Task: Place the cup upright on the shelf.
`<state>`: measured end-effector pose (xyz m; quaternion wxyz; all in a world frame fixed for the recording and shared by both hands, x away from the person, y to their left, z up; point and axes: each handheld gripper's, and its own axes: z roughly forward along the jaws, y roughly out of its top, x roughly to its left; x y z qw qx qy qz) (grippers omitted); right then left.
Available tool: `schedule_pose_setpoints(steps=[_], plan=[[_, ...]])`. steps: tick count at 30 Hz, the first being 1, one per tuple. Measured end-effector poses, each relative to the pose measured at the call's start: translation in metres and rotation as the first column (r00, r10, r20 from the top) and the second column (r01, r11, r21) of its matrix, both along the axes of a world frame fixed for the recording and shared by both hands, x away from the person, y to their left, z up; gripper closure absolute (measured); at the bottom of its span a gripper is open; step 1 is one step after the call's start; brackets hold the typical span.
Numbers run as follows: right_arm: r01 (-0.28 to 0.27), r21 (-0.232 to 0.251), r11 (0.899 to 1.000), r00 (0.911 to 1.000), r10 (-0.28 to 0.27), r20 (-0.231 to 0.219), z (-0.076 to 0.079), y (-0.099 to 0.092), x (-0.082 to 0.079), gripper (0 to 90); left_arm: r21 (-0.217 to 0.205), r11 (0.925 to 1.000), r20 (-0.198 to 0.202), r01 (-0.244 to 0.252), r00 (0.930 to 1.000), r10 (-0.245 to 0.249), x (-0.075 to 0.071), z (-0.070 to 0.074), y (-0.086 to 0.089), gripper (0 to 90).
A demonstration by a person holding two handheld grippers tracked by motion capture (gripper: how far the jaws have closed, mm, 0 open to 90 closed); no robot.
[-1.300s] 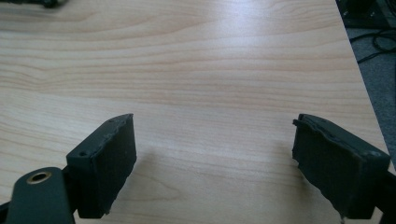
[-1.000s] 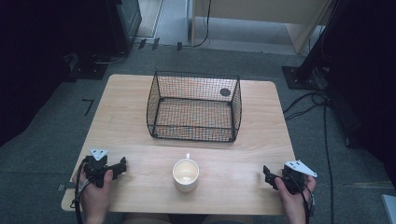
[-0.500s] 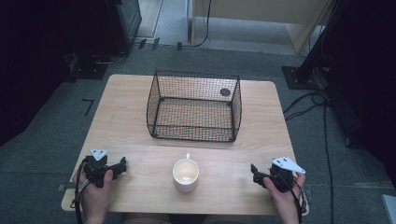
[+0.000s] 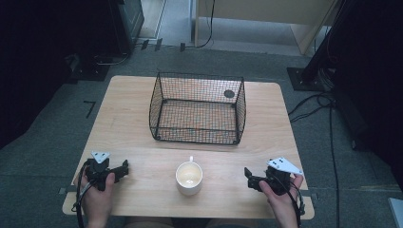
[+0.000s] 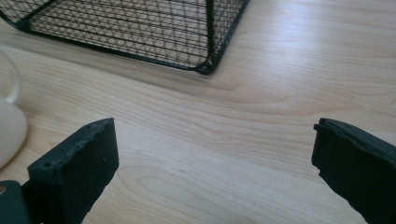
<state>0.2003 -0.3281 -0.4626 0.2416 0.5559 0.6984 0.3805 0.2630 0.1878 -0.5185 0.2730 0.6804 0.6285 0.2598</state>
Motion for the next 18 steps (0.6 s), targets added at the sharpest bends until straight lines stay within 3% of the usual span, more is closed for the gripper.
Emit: schedule_pose_setpoints(steps=[6, 18], plan=[[-0.058, 0.006, 0.998, 0.9983, 0.058, 0.009, 0.007, 0.019, -0.001, 0.2, 0.000, 1.0000, 0.000, 0.000, 1.0000, 0.000, 0.000, 0.000, 0.000, 6.4], [-0.102, 0.018, 0.995, 0.9947, 0.102, 0.015, 0.012, 0.041, 0.000, 0.3, 0.000, 1.0000, 0.000, 0.000, 1.0000, 0.000, 0.000, 0.000, 0.000, 6.4]])
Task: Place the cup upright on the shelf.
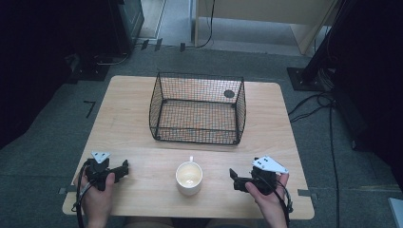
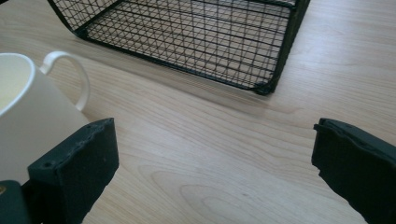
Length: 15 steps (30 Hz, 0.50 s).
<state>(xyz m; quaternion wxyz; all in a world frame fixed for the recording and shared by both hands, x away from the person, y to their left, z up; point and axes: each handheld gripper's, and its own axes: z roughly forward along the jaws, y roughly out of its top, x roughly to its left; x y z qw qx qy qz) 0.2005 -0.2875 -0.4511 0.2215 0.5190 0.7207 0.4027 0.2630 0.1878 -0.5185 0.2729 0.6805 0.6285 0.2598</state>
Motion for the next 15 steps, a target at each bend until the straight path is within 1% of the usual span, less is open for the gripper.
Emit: schedule_pose_setpoints(steps=[3, 4, 5, 9, 10, 15], plan=[[-0.023, 0.002, 1.000, 0.9997, 0.023, -0.003, 0.000, 0.009, 0.000, 0.3, 0.000, 1.0000, 0.001, -0.001, 1.0000, 0.001, 0.000, 0.000, 0.000, 6.4], [-0.023, 0.002, 1.000, 0.9997, 0.023, -0.003, 0.000, 0.009, 0.000, 0.3, 0.000, 1.0000, 0.001, -0.001, 1.0000, 0.001, 0.000, 0.000, 0.000, 6.4], [-0.037, 0.002, 0.999, 0.9993, 0.037, -0.005, 0.000, 0.014, 0.000, 0.3, 0.000, 1.0000, 0.000, 0.000, 1.0000, 0.000, 0.000, 0.000, 0.000, 6.4], [-0.043, 0.009, 0.999, 0.9990, 0.043, -0.007, 0.001, 0.019, 0.000, 0.3, 0.000, 1.0000, 0.000, 0.000, 1.0000, 0.000, 0.000, 0.000, 0.000, 6.4], [-0.050, 0.019, 0.999, 0.9987, 0.051, -0.005, 0.002, 0.023, 0.000, 0.3, 0.000, 1.0000, 0.000, 0.000, 1.0000, 0.000, 0.000, 0.000, 0.000, 6.4], [-0.067, 0.025, 0.997, 0.9977, 0.067, 0.002, 0.005, 0.032, 0.000, 0.3, -0.001, 1.0000, 0.001, -0.001, 1.0000, 0.001, 0.000, 0.000, 0.000, 6.4]])
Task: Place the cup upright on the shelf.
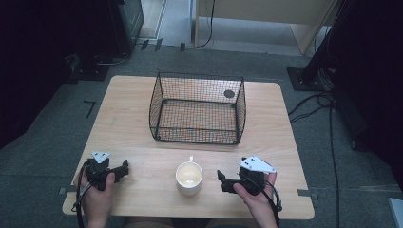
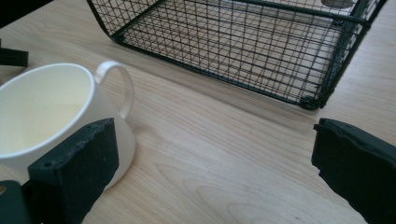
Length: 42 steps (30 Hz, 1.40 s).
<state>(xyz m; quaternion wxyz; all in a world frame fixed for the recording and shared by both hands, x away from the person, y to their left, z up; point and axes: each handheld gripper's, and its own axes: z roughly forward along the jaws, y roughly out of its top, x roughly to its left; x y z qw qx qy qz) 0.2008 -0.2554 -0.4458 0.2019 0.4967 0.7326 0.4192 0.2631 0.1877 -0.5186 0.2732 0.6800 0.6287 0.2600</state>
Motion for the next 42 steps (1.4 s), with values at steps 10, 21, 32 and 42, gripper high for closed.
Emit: schedule_pose_setpoints(steps=[10, 21, 32, 42], plan=[[-0.032, -0.004, 0.999, 0.9995, 0.032, 0.005, 0.003, 0.016, 0.001, 0.3, 0.001, 1.0000, -0.001, 0.001, 1.0000, -0.001, 0.000, 0.000, 0.000, 6.4], [-0.079, 0.004, 0.997, 0.9968, 0.079, 0.008, 0.004, 0.036, 0.001, 0.3, 0.000, 1.0000, 0.000, 0.000, 1.0000, 0.000, 0.000, 0.000, 0.000, 6.4], [-0.127, 0.011, 0.992, 0.9919, 0.127, 0.001, 0.001, 0.056, 0.000, 0.3, 0.000, 1.0000, 0.000, 0.000, 1.0000, 0.000, 0.000, 0.000, 0.000, 6.4], [-0.176, 0.041, 0.983, 0.9843, 0.176, 0.000, -0.004, 0.074, -0.001, 0.3, 0.000, 1.0000, 0.000, 0.000, 1.0000, 0.000, 0.000, 0.000, 0.000, 6.4]])
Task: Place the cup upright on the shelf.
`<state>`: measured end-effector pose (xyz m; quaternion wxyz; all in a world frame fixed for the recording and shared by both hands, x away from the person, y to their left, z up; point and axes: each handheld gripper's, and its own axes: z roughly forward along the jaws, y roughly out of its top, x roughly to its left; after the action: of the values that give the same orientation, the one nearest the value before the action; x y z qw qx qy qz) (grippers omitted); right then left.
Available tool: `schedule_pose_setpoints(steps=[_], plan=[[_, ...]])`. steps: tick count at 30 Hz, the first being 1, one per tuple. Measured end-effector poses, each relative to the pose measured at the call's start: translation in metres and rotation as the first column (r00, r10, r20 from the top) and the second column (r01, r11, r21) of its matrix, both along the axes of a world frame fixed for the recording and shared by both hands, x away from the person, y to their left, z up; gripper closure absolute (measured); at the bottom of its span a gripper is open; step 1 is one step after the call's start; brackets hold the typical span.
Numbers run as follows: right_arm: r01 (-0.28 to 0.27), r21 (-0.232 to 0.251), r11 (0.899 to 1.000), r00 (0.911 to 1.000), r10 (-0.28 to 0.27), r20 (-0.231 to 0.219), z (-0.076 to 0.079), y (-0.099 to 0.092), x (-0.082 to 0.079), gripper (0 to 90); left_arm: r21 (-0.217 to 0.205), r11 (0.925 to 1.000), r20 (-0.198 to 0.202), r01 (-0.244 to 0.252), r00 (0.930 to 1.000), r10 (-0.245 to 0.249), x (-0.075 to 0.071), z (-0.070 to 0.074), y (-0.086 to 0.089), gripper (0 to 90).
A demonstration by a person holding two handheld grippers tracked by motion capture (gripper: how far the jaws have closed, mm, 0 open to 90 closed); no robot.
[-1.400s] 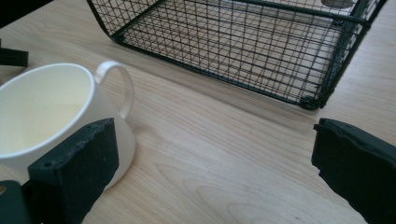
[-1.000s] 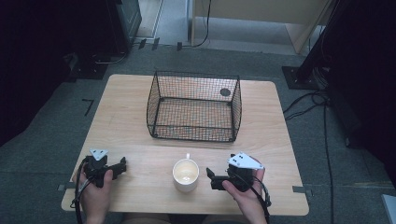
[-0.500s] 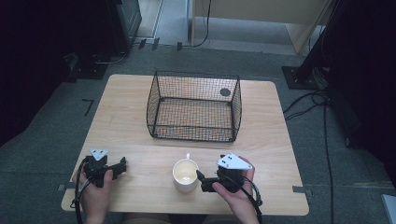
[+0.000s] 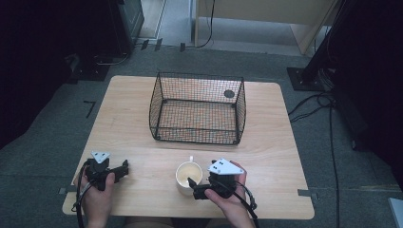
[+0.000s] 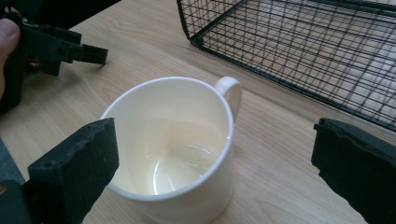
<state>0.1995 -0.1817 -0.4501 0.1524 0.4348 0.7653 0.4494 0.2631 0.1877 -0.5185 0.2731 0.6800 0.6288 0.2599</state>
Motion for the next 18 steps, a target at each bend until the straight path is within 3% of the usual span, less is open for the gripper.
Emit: schedule_pose_setpoints(steps=[13, 18], plan=[[-0.054, 0.014, 0.998, 0.9984, 0.054, -0.015, -0.011, 0.026, -0.003, 0.3, -0.001, 1.0000, 0.001, -0.001, 1.0000, 0.001, 0.000, 0.000, 0.000, 6.4], [-0.038, 0.001, 0.999, 0.9992, 0.038, -0.012, -0.018, 0.033, -0.003, 0.1, -0.001, 1.0000, 0.001, -0.001, 1.0000, 0.001, 0.000, 0.000, 0.000, 6.4]])
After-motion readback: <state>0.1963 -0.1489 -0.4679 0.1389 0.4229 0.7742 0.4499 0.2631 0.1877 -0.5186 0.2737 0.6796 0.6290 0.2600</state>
